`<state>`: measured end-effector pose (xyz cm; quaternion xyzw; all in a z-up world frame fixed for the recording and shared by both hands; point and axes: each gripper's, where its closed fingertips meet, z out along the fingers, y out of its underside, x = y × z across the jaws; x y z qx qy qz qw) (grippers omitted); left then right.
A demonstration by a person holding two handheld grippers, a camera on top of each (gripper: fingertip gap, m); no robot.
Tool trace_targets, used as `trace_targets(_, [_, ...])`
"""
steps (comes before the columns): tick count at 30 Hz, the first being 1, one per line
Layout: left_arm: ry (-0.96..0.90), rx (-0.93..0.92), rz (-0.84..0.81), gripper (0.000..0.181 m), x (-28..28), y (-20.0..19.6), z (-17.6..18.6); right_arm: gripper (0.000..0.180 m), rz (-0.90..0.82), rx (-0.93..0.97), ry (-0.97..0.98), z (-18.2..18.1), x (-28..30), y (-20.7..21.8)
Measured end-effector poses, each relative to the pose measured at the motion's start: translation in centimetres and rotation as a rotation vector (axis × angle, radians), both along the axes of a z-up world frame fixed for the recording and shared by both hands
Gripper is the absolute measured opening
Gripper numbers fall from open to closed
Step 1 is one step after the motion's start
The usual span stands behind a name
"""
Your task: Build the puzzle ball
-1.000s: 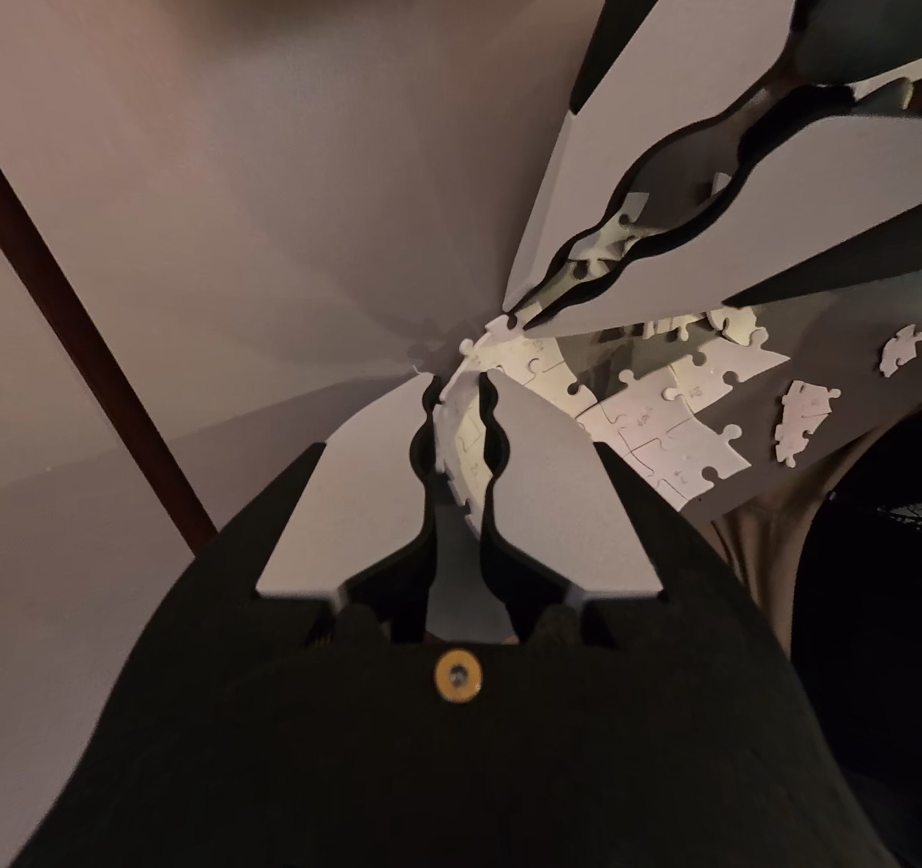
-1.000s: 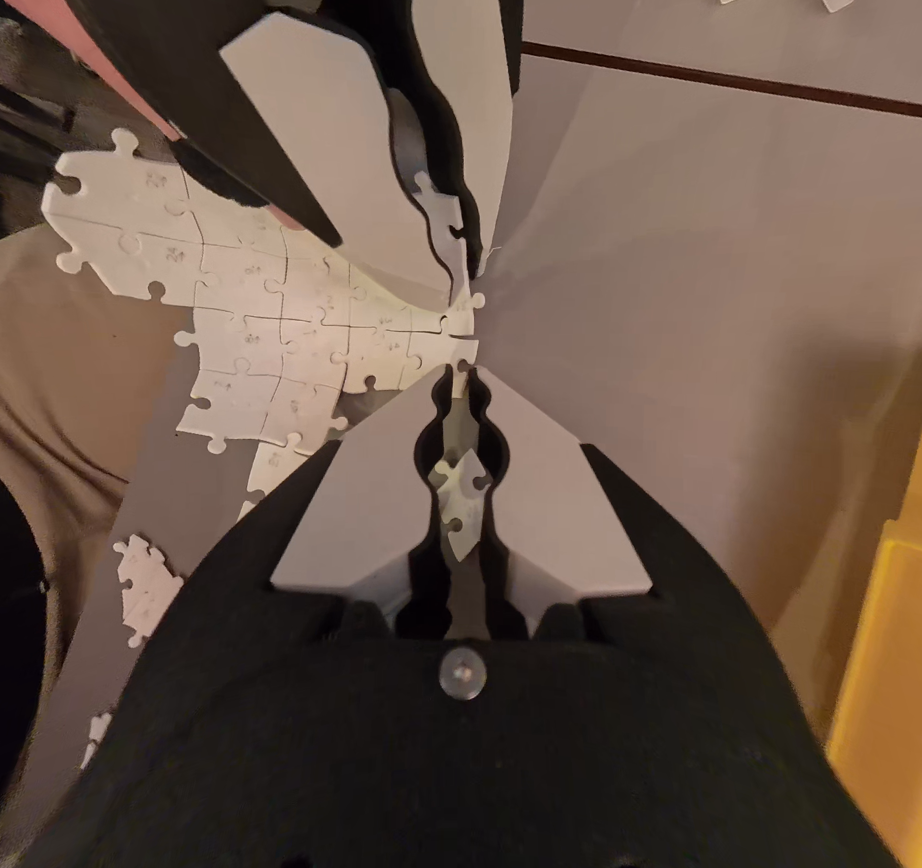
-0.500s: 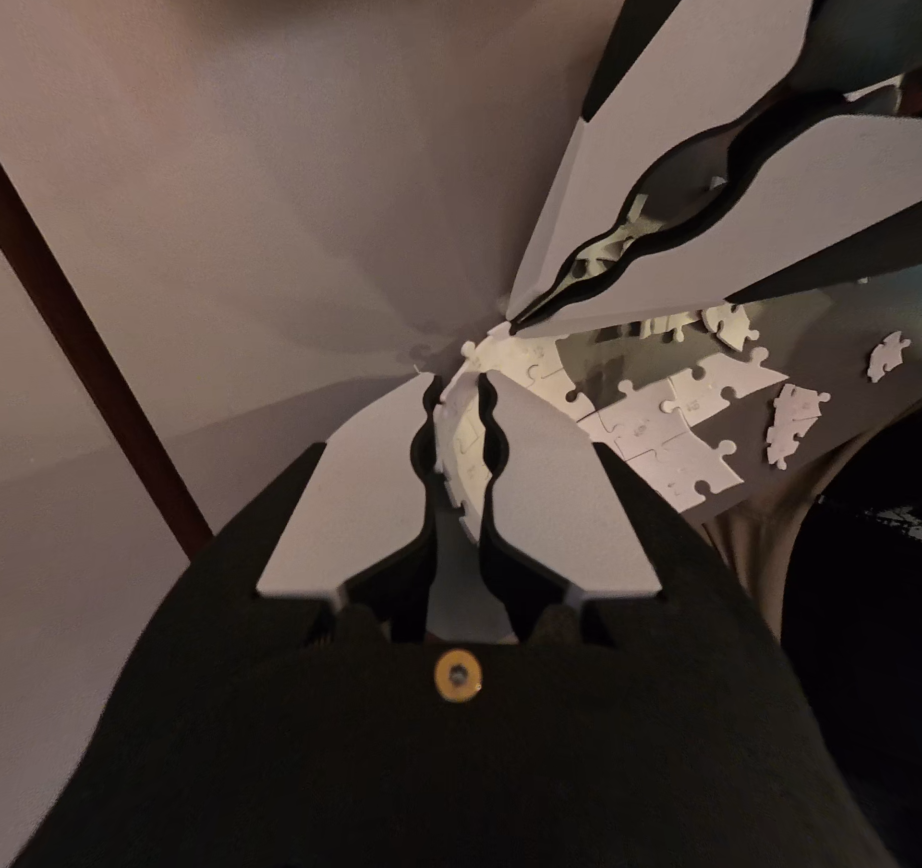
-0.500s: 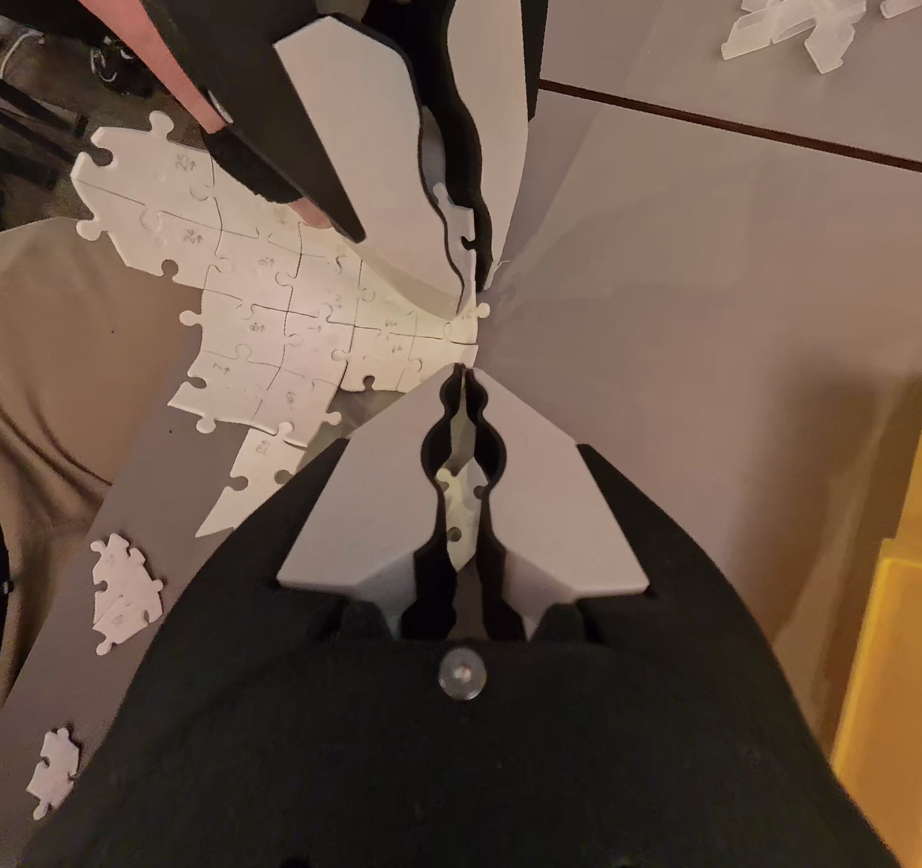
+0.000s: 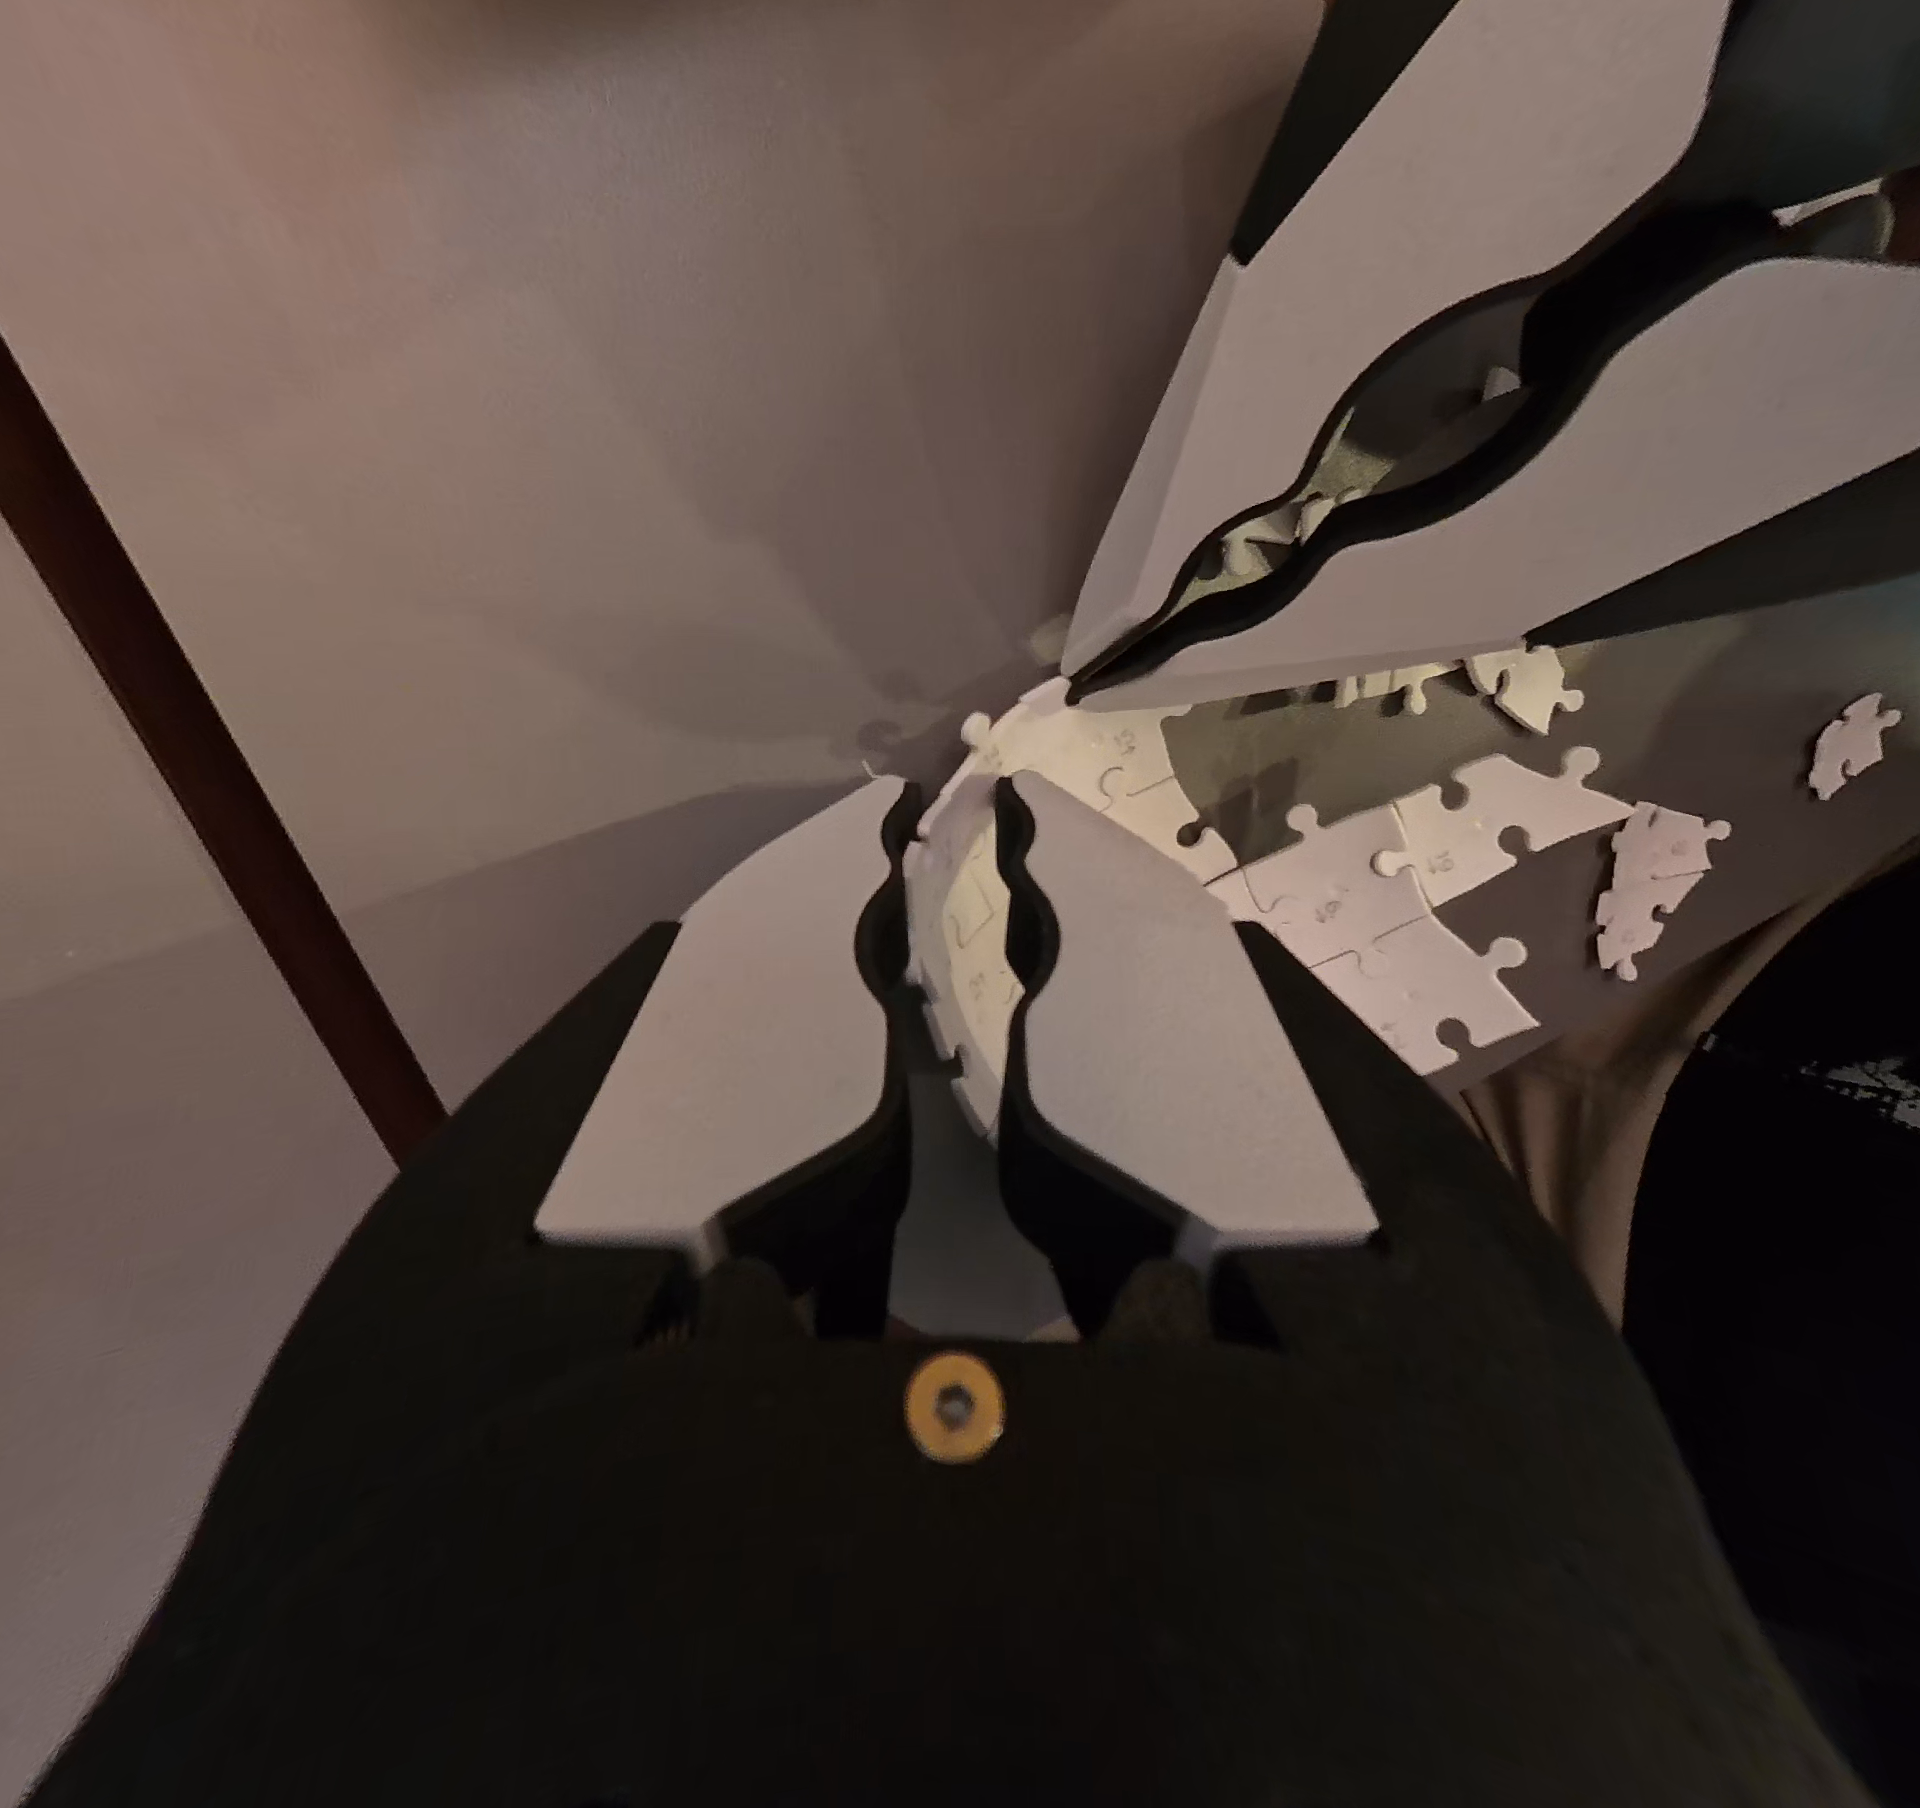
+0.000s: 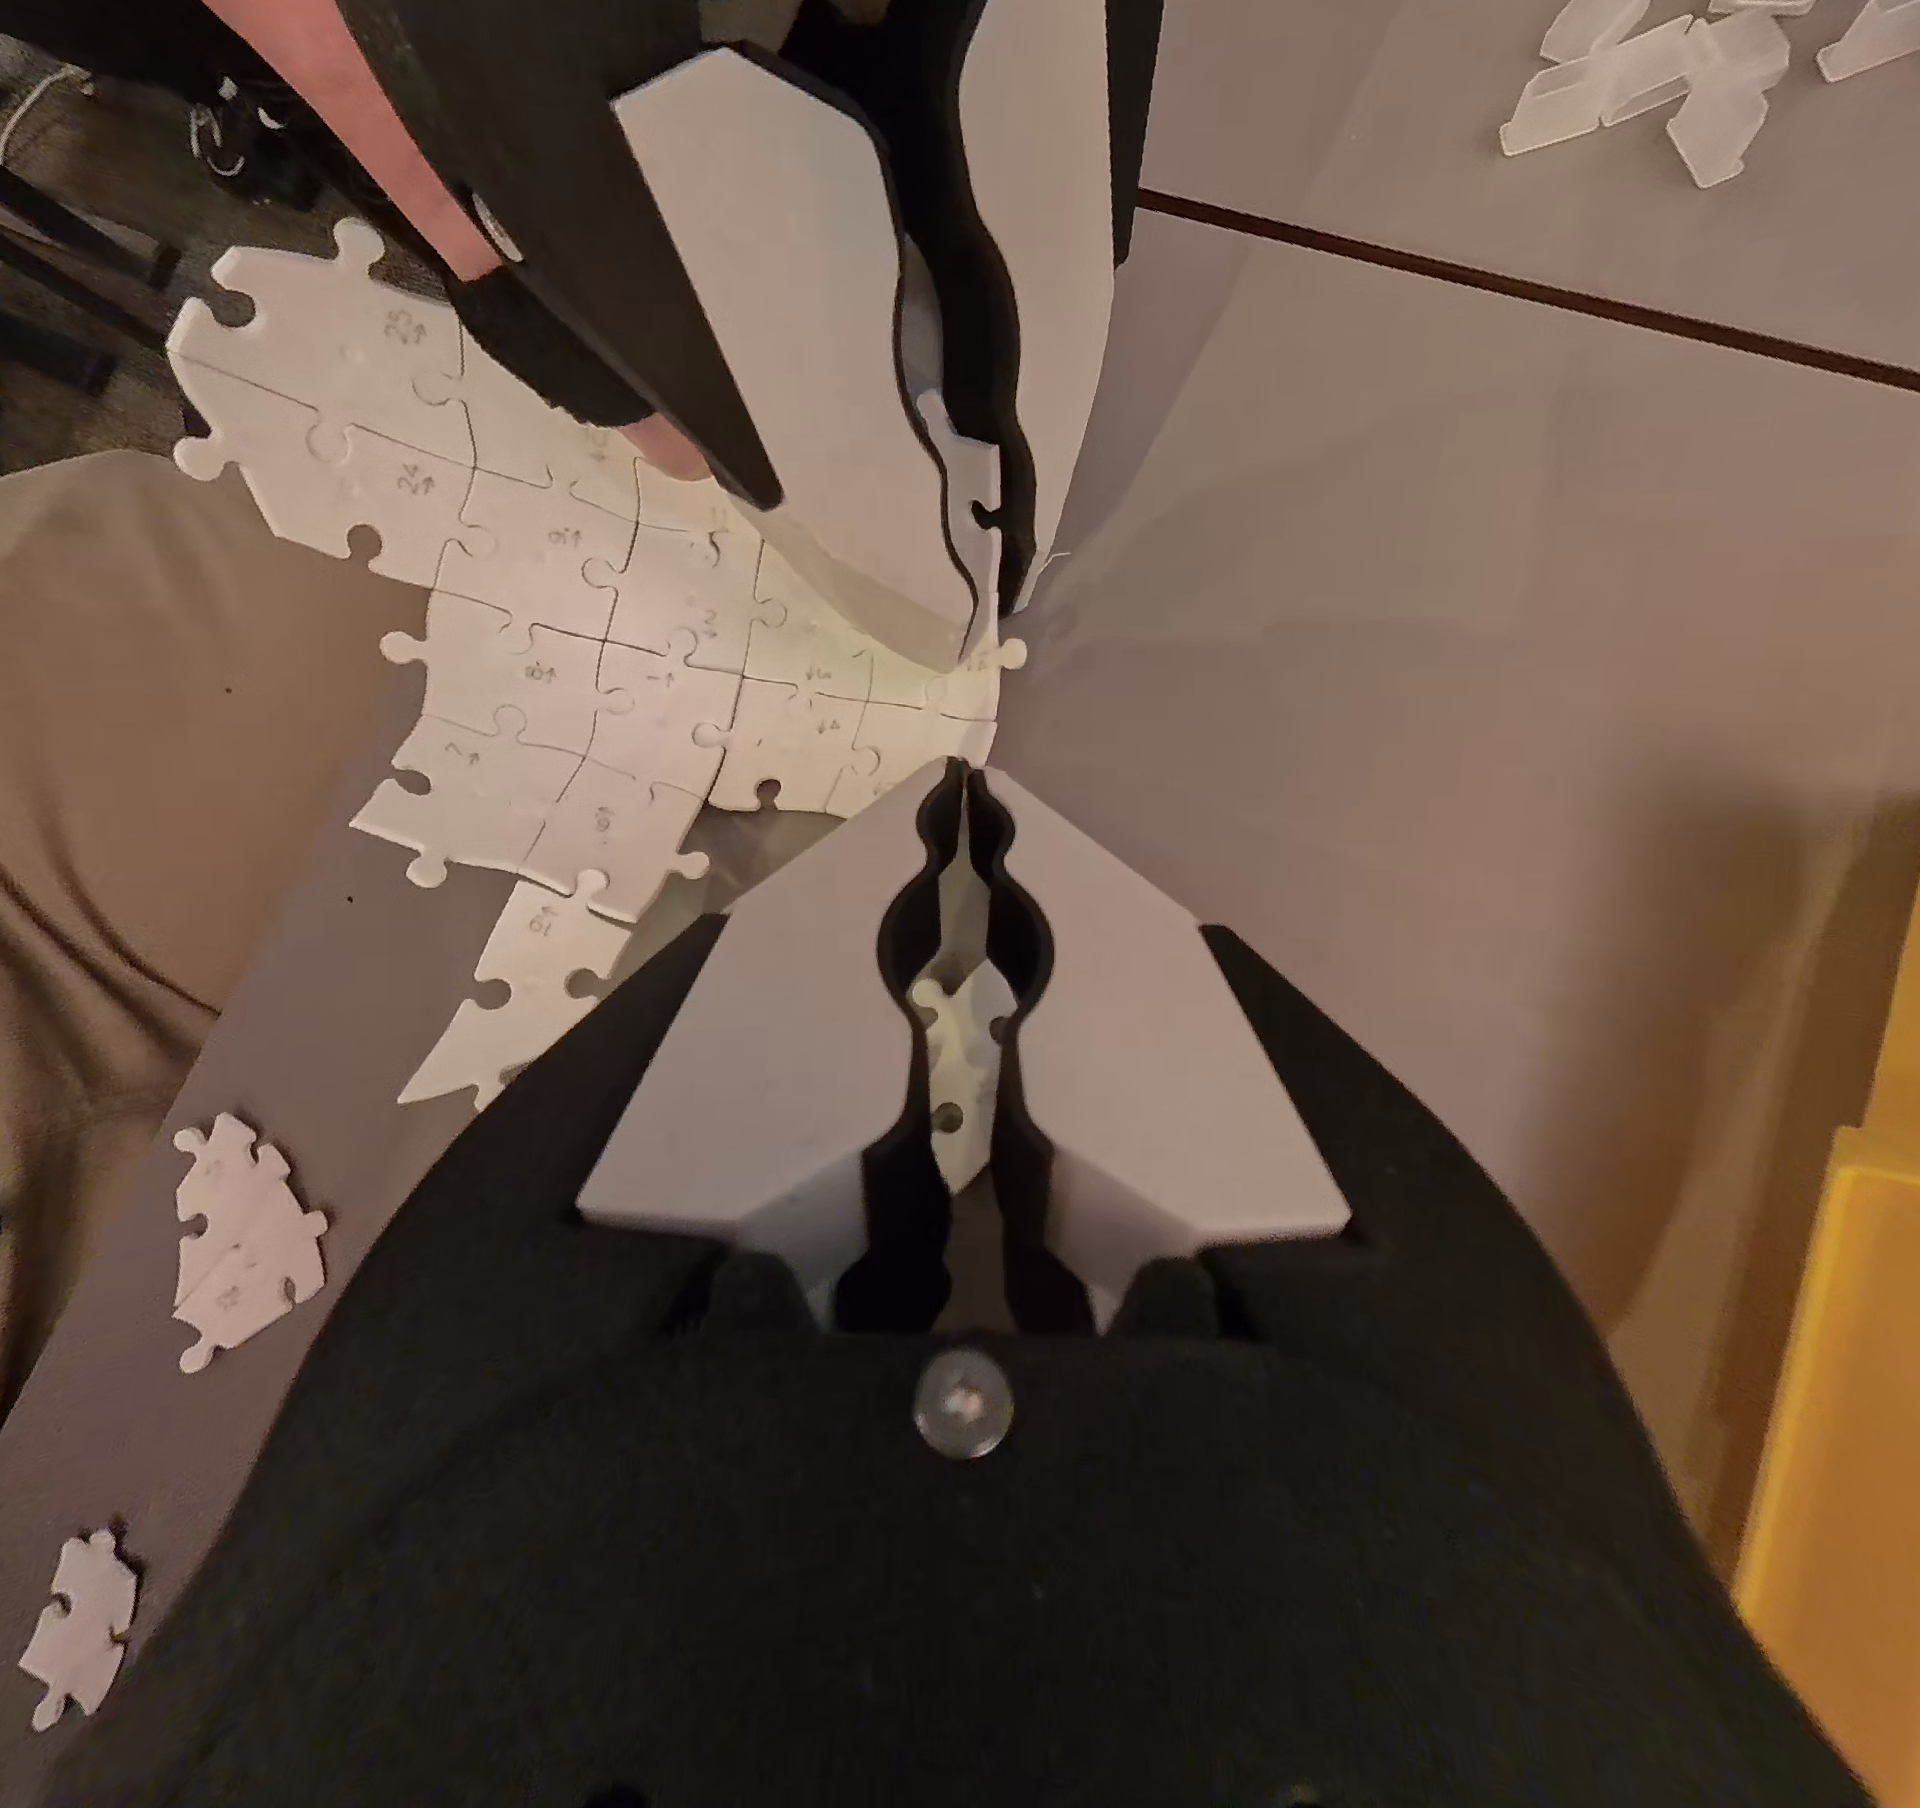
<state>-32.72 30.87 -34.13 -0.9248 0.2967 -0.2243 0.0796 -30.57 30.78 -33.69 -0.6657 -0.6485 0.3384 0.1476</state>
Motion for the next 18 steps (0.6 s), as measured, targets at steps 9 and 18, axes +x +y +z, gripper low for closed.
trace_targets(9, [-0.024,0.012,0.007,0.014,0.0,-0.1,0.1,0.0,-0.011,-0.016,0.014,0.2,0.0,0.0])
trace_targets(18, [-0.11,0.094,0.032,0.011,0.0,-0.1,0.6,0.011,-0.056,-0.103,0.031,1.1,0.1,0.4])
